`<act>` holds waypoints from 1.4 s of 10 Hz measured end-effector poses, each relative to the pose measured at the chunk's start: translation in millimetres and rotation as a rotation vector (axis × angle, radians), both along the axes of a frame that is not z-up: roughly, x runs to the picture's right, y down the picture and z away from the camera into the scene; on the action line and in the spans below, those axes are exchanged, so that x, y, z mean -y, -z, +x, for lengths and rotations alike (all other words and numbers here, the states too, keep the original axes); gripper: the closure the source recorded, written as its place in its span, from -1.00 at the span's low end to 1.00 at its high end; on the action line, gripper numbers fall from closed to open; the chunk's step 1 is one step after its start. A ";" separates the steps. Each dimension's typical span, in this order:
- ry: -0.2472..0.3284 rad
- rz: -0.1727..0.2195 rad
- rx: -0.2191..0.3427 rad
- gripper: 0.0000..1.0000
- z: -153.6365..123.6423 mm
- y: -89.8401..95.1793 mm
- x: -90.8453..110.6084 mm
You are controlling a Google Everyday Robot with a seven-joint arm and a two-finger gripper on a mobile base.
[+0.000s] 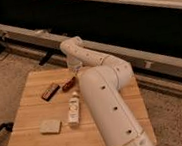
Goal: Drag the pepper across the table
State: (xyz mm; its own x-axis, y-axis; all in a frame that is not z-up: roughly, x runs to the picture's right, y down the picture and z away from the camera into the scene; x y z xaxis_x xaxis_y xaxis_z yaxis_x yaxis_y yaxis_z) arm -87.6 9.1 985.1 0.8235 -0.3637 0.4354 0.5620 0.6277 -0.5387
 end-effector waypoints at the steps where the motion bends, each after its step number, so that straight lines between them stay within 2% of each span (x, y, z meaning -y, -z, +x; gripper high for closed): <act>1: 0.000 -0.002 -0.001 -0.60 -1.4 -3.6 -2.3; 3: 0.003 -0.007 -0.005 -0.59 -4.4 -10.6 -7.3; 4: 0.003 -0.008 -0.006 -0.53 -4.8 -11.6 -7.9; 8: -0.001 -0.016 -0.005 0.25 -5.7 -13.3 -10.2; 10: -0.001 -0.020 -0.004 0.70 -6.8 -12.7 -10.4; 11: -0.001 -0.021 -0.003 0.86 -7.1 -12.2 -10.4; 12: -0.004 -0.023 -0.004 0.99 -7.1 -11.4 -10.0; 14: -0.014 -0.020 -0.014 1.00 -5.9 -10.2 -7.1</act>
State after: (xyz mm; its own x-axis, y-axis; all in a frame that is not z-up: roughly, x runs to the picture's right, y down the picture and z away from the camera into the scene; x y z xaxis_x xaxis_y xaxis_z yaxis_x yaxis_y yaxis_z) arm -93.5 16.2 995.3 0.8346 -0.3433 0.4309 0.5455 0.6242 -0.5593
